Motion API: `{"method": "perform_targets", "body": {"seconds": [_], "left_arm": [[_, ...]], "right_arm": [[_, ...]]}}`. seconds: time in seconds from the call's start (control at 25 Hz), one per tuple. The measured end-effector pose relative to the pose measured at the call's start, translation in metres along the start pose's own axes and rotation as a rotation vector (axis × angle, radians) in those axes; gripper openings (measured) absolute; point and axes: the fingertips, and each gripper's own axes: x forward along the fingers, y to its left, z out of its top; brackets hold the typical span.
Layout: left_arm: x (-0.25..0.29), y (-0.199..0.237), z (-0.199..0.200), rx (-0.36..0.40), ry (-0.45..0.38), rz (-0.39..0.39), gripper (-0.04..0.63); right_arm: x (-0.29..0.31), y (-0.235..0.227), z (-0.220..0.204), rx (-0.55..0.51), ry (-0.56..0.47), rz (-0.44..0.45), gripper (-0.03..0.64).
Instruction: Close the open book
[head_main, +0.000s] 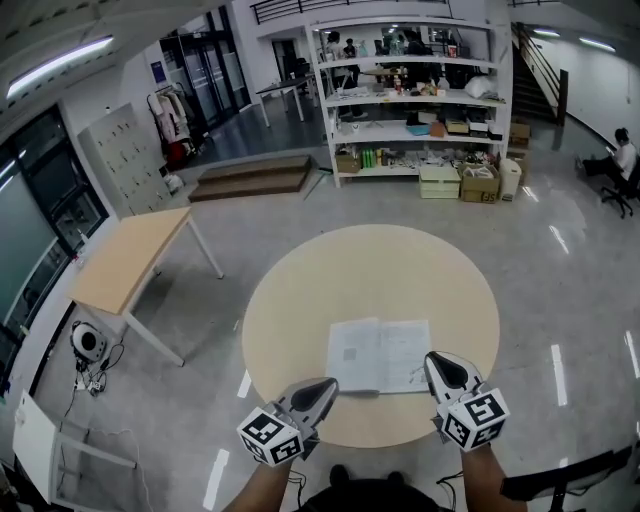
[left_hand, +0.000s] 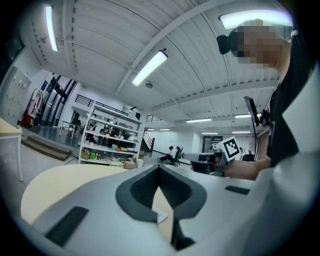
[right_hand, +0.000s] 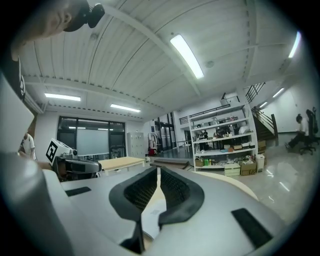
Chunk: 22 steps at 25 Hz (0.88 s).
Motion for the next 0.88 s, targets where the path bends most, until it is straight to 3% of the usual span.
{"method": "perform_targets", "body": {"seconds": [0.2, 0.36, 0.64, 0.88], "left_arm": [[0.004, 0.039, -0.005, -0.044, 0.013, 0.030, -0.001], [0.003, 0.063, -0.017, -0.054, 0.023, 0.046, -0.002], [0.002, 0.087, -0.065, -0.099, 0.117, 0.061, -0.001], [0.005, 0.110, -0.123, -0.195, 0.217, 0.103, 0.000]], "right_arm": [[0.033, 0.000, 0.000, -0.022, 0.022, -0.014, 0.008], [0.060, 0.012, -0.020, -0.100, 0.088, 0.005, 0.067], [0.098, 0.031, -0.082, -0.201, 0.229, 0.043, 0.148], [0.121, 0.043, -0.154, -0.312, 0.377, 0.092, 0.183]]}}
